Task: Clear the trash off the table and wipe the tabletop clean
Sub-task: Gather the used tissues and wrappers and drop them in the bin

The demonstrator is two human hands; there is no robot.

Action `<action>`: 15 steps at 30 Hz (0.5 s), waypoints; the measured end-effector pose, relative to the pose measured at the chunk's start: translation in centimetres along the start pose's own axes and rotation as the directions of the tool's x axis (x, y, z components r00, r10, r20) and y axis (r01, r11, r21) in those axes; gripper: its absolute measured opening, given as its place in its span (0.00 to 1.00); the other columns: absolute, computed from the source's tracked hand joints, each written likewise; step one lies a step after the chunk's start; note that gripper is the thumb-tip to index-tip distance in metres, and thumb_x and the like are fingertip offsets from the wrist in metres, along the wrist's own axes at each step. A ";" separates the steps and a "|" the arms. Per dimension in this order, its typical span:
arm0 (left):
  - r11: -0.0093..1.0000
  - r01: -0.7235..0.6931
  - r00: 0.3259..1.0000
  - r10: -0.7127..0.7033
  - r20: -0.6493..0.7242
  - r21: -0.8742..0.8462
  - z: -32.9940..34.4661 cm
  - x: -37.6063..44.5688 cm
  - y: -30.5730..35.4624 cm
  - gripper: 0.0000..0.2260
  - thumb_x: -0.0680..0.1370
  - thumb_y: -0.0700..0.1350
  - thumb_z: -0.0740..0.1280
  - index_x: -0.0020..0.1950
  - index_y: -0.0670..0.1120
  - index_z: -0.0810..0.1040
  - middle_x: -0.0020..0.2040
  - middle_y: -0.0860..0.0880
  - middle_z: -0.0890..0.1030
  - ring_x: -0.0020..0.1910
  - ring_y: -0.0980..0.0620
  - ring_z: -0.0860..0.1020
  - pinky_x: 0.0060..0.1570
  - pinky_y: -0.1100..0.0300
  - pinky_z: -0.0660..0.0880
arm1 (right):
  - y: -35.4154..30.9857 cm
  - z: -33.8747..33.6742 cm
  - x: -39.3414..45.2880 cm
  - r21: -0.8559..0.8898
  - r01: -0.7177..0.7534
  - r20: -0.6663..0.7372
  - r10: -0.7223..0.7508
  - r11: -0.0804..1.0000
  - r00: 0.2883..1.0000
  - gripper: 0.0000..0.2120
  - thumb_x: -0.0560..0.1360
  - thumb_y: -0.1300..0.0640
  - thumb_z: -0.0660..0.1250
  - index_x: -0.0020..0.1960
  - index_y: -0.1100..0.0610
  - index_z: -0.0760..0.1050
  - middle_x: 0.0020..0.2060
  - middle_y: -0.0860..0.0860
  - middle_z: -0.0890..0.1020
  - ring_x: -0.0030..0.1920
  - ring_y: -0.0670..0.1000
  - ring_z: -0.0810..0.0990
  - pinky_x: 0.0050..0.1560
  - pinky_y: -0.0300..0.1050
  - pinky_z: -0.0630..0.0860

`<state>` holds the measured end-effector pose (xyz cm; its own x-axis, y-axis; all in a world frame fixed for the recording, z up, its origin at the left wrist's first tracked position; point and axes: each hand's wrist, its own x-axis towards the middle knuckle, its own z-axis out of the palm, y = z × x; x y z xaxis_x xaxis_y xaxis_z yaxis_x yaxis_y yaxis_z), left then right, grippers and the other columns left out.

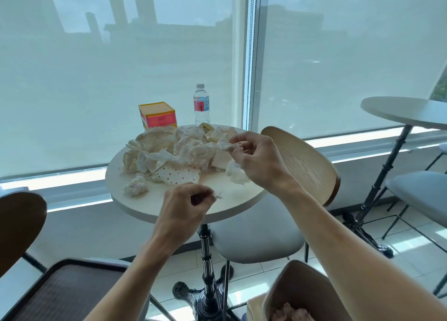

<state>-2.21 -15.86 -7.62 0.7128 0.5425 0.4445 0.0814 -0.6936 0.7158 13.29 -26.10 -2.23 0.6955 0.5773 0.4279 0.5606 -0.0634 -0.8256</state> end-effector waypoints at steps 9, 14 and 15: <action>0.999 0.013 0.999 -0.011 0.033 -0.046 3.1 -0.9 3.2 0.06 0.73 0.43 0.74 0.49 0.47 0.85 0.40 0.59 0.82 0.40 0.63 0.80 0.41 0.72 0.77 | 3.3 -5.7 -6.5 0.231 -0.148 -0.016 0.155 0.962 0.988 0.06 0.75 0.59 0.73 0.50 0.59 0.81 0.36 0.57 0.73 0.36 0.51 0.73 0.38 0.44 0.75; 0.998 -0.018 0.999 0.020 0.036 -0.053 5.5 -1.8 4.8 0.07 0.72 0.44 0.75 0.49 0.46 0.85 0.43 0.55 0.84 0.41 0.61 0.82 0.43 0.72 0.77 | 7.0 -8.8 -10.5 0.280 -0.262 0.022 0.267 0.923 0.963 0.06 0.74 0.57 0.74 0.50 0.56 0.81 0.36 0.54 0.73 0.37 0.49 0.75 0.36 0.34 0.77; 0.998 -0.023 0.999 0.026 0.044 -0.058 5.9 -2.1 5.1 0.07 0.72 0.45 0.75 0.49 0.46 0.85 0.42 0.55 0.84 0.41 0.59 0.82 0.44 0.70 0.78 | 8.0 -9.2 -11.3 0.290 -0.293 0.027 0.298 0.911 0.954 0.06 0.74 0.58 0.74 0.50 0.56 0.81 0.35 0.55 0.72 0.37 0.49 0.75 0.36 0.35 0.77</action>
<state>0.81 -23.38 -8.11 0.7444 0.5033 0.4387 0.0244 -0.6772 0.7354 14.06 -40.65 -10.25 0.8185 0.5539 0.1525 0.1771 0.0094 -0.9842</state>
